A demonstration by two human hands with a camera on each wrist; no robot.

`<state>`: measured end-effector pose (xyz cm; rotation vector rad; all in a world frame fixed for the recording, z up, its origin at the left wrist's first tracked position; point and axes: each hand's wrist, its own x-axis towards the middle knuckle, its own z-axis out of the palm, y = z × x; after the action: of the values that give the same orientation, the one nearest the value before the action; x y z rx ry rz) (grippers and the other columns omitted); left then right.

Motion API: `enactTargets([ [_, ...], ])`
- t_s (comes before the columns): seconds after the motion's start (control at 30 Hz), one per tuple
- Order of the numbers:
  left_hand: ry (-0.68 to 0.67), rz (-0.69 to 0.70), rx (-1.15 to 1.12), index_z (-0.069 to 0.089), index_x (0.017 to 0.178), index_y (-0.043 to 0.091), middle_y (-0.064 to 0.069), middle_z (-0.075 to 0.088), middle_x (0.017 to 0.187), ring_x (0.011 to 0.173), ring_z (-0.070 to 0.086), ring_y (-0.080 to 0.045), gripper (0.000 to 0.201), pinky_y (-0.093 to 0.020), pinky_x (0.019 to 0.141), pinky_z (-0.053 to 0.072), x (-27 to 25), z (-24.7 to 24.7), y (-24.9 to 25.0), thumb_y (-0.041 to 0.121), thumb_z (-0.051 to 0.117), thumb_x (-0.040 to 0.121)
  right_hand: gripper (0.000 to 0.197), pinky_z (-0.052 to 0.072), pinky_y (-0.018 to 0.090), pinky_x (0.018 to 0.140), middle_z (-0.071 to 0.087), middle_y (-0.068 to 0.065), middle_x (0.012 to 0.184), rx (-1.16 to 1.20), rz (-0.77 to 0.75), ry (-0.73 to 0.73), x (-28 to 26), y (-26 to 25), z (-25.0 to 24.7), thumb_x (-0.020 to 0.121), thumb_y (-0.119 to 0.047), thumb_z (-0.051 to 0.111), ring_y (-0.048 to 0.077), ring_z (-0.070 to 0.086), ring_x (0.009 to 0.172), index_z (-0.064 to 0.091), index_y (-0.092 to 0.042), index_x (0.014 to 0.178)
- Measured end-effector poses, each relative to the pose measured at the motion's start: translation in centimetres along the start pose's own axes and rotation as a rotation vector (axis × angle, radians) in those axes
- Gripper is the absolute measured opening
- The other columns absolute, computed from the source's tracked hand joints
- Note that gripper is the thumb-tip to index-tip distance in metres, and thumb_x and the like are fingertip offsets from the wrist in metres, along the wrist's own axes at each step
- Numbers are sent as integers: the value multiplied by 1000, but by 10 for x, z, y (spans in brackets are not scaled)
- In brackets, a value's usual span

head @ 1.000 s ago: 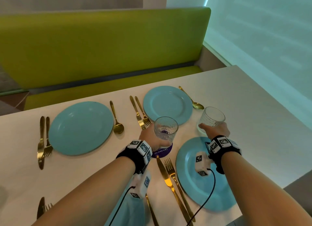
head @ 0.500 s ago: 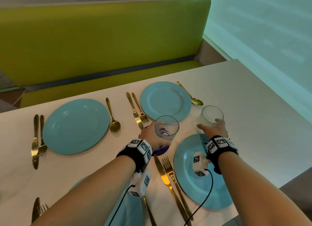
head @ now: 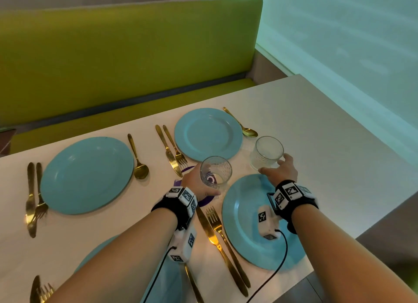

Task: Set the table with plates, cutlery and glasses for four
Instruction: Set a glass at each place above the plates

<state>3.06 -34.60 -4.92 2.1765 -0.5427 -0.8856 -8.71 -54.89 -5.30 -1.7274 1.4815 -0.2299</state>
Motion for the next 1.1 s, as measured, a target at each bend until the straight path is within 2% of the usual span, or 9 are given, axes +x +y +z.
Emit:
enactTargets([
  [0.07, -11, -8, 2, 37, 141, 19, -2, 50, 141, 131, 45, -22, 92, -28, 106, 36, 1, 1, 2, 20, 86, 62, 90, 37, 41, 110, 47, 6, 143, -5, -11, -6, -2, 0, -2, 72, -18, 78, 28, 46, 130, 25, -20, 146],
  [0.2, -20, -15, -2, 38, 139, 19, -2, 52, 139, 129, 48, -23, 95, -31, 105, 38, 2, 3, 4, 22, 88, 59, 90, 41, 43, 107, 46, 5, 144, 1, -20, -10, -9, 3, -7, 73, -18, 77, 27, 50, 127, 24, -21, 146],
  [0.43, 21, -43, -24, 22, 147, 15, -6, 36, 151, 138, 37, -26, 114, -43, 112, 35, -19, -9, 2, 27, 89, 56, 83, 37, 34, 108, 48, 10, 141, -25, -54, 36, -41, 2, -20, 79, -15, 72, 28, 46, 130, 23, -15, 147],
  [0.6, 117, -53, -65, 23, 145, 11, -8, 40, 146, 133, 42, -25, 107, -36, 105, 39, -58, -40, -16, 24, 87, 61, 78, 38, 36, 105, 47, 17, 139, -9, -107, 105, -93, -12, -17, 82, -13, 66, 32, 45, 129, 23, -12, 146],
  [0.7, 147, -52, -147, 22, 147, 10, -11, 39, 147, 133, 43, -26, 105, -38, 108, 40, -91, -63, -37, 23, 86, 64, 73, 35, 37, 106, 46, 19, 138, 1, -209, 162, -138, -23, -3, 82, -10, 65, 33, 43, 130, 27, -7, 144],
  [0.83, 187, -36, -169, 41, 137, 11, -7, 53, 134, 121, 53, -23, 72, -37, 101, 45, -144, -99, -80, 27, 76, 76, 73, 35, 39, 110, 41, 15, 143, 18, -291, 142, -212, -39, 34, 84, -13, 65, 30, 41, 132, 26, -12, 145],
  [0.97, 224, -64, -222, 57, 118, 8, -6, 64, 107, 100, 62, -24, 43, -35, 91, 52, -194, -134, -142, 23, 72, 80, 66, 39, 38, 105, 47, 12, 139, -23, -375, 2, -289, -53, 93, 83, -12, 63, 29, 48, 125, 32, -15, 142],
  [1.03, 213, -138, -288, 61, 109, 6, -5, 62, 89, 82, 61, -24, 35, -32, 78, 53, -215, -152, -176, 20, 72, 80, 64, 38, 36, 105, 50, 13, 136, -106, -411, -88, -324, -58, 126, 82, -15, 63, 28, 49, 124, 35, -12, 140],
  [1.1, 133, -257, -249, 63, 97, 7, -5, 61, 79, 77, 60, -24, 22, -30, 73, 51, -234, -170, -207, 22, 69, 82, 63, 39, 34, 103, 53, 14, 132, -169, -416, -200, -359, -63, 159, 83, -17, 64, 27, 50, 122, 37, -12, 139],
])
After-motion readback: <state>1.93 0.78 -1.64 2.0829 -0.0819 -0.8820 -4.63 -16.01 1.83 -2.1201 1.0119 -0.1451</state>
